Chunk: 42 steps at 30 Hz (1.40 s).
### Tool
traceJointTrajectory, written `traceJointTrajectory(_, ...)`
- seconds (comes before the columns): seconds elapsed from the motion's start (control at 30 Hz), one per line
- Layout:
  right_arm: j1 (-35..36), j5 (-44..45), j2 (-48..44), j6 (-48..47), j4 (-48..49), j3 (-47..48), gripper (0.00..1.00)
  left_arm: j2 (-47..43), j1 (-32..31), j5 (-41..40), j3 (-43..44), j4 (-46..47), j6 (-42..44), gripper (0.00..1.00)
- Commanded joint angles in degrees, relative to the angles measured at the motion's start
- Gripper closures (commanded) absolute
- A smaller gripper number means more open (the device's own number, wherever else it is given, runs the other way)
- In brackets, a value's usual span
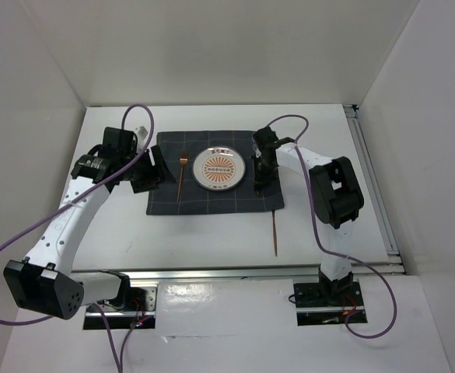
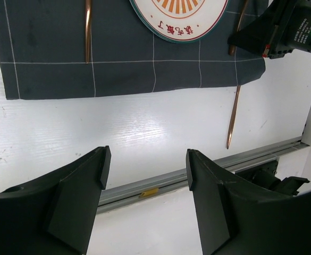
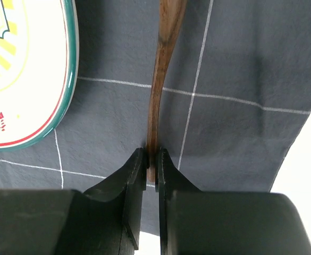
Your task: Set the dinner table for one person
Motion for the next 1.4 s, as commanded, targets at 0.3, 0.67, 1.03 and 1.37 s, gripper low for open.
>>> traceJointTrajectory(0.3, 0.1, 1.2, -2.8, 0.2, -0.8, 2.5, 0.61, -0.9, 0.2, 0.2, 1.1, -0.2, 1.0, 0.25)
traceJointTrajectory(0.67, -1.2, 7.4, -24.5, 7.3, -3.2, -9.8, 0.55, -0.9, 0.2, 1.2, 1.1, 0.3, 1.0, 0.25)
traceJointTrajectory(1.03, 4.3, 2.7, -39.3, 19.3, -3.2, -33.4, 0.24, 0.8, 0.2, 2.5, -0.6, 2.4, 0.4, 0.25)
traceJointTrajectory(1.37, 6.7, 8.1, -27.5, 21.9, -0.6, -34.8, 0.51, 0.3, 0.2, 1.0, -0.6, 1.2, 0.4, 0.25)
